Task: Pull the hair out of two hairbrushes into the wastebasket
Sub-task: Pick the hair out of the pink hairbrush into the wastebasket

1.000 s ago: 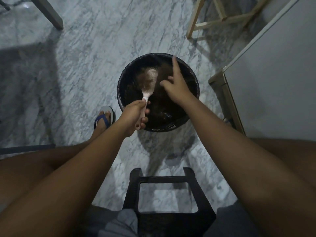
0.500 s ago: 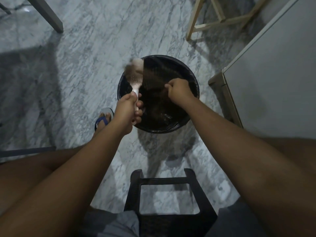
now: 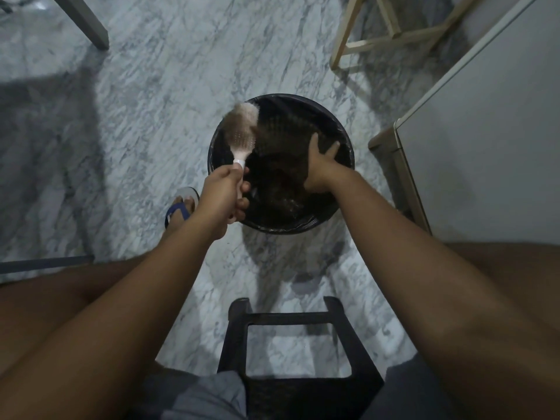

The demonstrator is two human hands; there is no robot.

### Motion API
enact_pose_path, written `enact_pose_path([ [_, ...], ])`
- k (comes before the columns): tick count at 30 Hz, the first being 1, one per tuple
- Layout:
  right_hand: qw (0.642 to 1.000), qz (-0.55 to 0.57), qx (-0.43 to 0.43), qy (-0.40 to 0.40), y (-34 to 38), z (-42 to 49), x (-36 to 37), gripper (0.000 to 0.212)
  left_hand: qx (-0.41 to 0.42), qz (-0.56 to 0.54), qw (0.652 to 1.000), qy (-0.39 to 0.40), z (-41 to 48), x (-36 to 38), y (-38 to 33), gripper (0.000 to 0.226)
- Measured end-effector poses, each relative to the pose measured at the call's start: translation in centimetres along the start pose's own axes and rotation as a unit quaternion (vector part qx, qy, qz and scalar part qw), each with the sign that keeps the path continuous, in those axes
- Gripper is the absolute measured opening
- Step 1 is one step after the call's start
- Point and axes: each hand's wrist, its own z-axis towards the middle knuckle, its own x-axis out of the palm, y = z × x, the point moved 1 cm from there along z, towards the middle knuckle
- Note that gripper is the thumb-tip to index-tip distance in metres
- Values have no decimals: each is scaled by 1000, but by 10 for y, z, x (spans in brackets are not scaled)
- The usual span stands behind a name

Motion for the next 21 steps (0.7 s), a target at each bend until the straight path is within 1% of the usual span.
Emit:
enact_pose_path([
  [1, 996, 72, -50, -21, 4, 0, -5, 113, -3, 11, 1000, 12, 0, 2, 2, 23],
  [2, 983, 150, -102, -39, 9, -2, -9, 115, -9, 17, 999, 26, -1, 4, 4, 22],
  [3, 961, 232, -145, -51, 15, -5, -12, 111, -16, 22, 999, 39, -2, 8, 5, 22],
  [4, 933, 309, -171, -59, 21, -9, -13, 98, -23, 24, 998, 48, -2, 11, 7, 22],
  [5, 912, 361, -184, -62, 26, -13, -14, 77, -30, 23, 998, 55, -2, 14, 7, 22],
  [6, 902, 383, -189, -66, 28, -14, -15, 54, -37, 18, 997, 60, -2, 17, 8, 24],
  [7, 902, 380, -191, -80, 30, -14, -15, 35, -47, 5, 997, 66, -3, 19, 8, 26],
  [8, 903, 372, -190, -100, 30, -14, -16, 23, -55, -9, 996, 74, -2, 20, 7, 28],
  [9, 903, 368, -185, -123, 28, -12, -16, 16, -63, -20, 994, 83, -3, 21, 7, 28],
  [11, 893, 378, -170, -176, 24, -10, -18, 11, -69, -21, 994, 86, -2, 21, 7, 27],
  [13, 876, 382, -166, -243, 19, -11, -24, 12, -74, -25, 995, 68, -1, 21, 8, 25],
  [14, 862, 380, -170, -289, 16, -12, -29, 13, -80, -36, 995, 56, 0, 20, 10, 23],
  [15, 841, 380, -176, -342, 14, -14, -35, 15, -88, -52, 994, 43, 1, 20, 11, 21],
  [16, 812, 386, -185, -396, 10, -16, -41, 15, -97, -66, 993, 30, 3, 20, 13, 20],
  [18, 739, 416, -199, -491, 6, -20, -47, 15, -111, -81, 990, 15, 5, 17, 15, 18],
  [19, 708, 427, -199, -526, 5, -22, -48, 14, -118, -85, 989, 19, 6, 16, 16, 18],
  [20, 692, 429, -190, -548, 4, -23, -48, 14, -125, -92, 987, 31, 6, 15, 16, 19],
  [21, 706, 418, -174, -545, 3, -24, -48, 15, -132, -104, 985, 51, 5, 13, 15, 20],
])
